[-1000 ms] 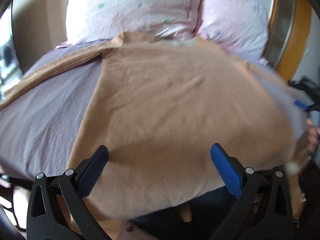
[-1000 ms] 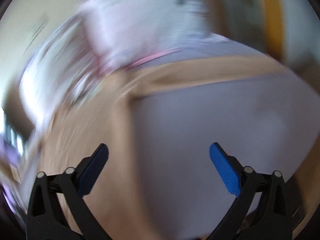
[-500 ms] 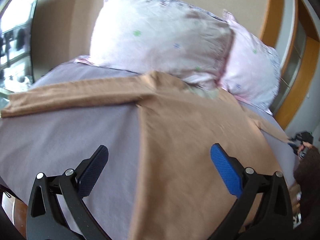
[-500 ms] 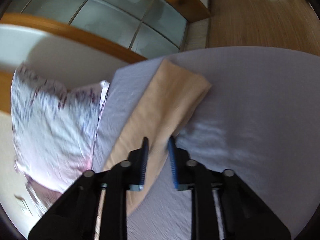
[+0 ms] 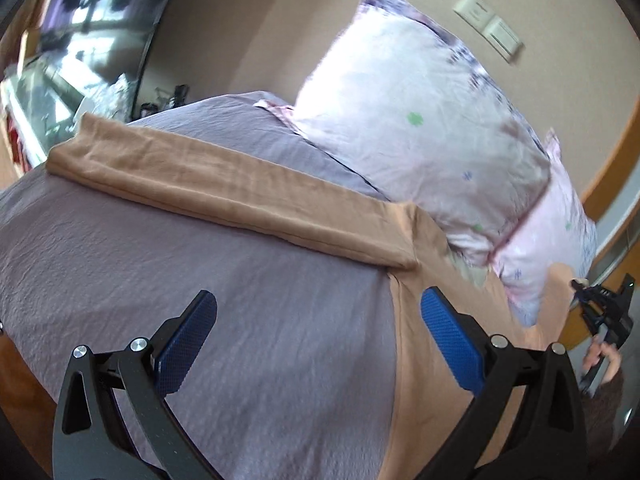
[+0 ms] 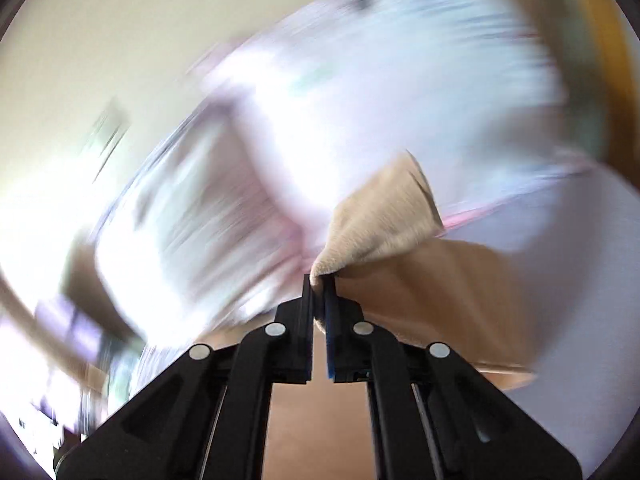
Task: Fold small clothes
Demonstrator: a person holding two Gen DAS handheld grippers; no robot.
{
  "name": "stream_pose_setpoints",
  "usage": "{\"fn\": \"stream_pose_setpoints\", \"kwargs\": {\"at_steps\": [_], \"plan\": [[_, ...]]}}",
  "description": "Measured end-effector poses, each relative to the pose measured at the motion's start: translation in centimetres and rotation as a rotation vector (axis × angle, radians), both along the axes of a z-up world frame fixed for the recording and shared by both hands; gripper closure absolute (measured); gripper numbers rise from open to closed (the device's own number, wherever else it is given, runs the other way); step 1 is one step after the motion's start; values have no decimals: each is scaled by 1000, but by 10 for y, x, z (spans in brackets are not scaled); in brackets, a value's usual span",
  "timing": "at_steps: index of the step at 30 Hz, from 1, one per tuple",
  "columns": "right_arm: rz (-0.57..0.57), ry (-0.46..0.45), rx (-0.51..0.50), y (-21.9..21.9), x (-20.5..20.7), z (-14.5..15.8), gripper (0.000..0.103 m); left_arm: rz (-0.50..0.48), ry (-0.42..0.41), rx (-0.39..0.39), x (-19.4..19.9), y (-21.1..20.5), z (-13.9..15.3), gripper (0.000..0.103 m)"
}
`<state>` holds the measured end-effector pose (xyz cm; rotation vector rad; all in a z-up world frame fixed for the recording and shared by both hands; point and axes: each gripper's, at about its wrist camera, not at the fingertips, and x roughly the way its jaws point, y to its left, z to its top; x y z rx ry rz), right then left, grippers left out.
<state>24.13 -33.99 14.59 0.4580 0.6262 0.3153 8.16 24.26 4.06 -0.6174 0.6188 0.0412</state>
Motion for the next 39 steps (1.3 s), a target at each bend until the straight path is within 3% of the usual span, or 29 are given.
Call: {"fn": "stream_pose_setpoints", "kwargs": {"at_steps": [2,6,8,9,10,11,12,13,18,20,24,27,30,34,36,39], "plan": [[127,71,-35,67,25,-28,99,34,12,-17,3,12,-1,1],[275,216,-82,161,48,-86,98,55,17,-3,3,28,0,1],[408,288,-124,200,49,-109,88,61,23,9,5,35,0,1],[454,314,-124,210,45,-115,79,70,30,8,7,40,0,1],[495,329,-113,215,43,-116,63,79,32,5,9,45,0,1],[519,323,-97,216,35,-114,55,102,38,-6,11,54,-1,1],[519,288,-75,208,32,-108,42,119,42,-18,13,61,-2,1],[504,254,-57,198,31,-101,35,141,50,-33,15,68,-5,1],[407,171,30,140,8,-77,25,260,97,-164,23,108,-22,1],[378,164,30,128,-6,-77,24,299,112,-244,24,121,-31,13],[334,168,71,98,-20,-84,24,383,102,-355,24,145,-36,22],[312,163,109,76,-26,-82,22,429,117,-403,29,160,-38,31],[312,150,129,61,-39,-78,22,489,167,-429,31,170,-39,50],[313,114,122,45,-50,-71,20,518,230,-358,39,178,-40,94],[310,98,121,35,-56,-67,20,509,231,-294,45,174,-32,96],[294,65,111,20,-63,-62,19,454,176,-104,65,143,12,97]]}}
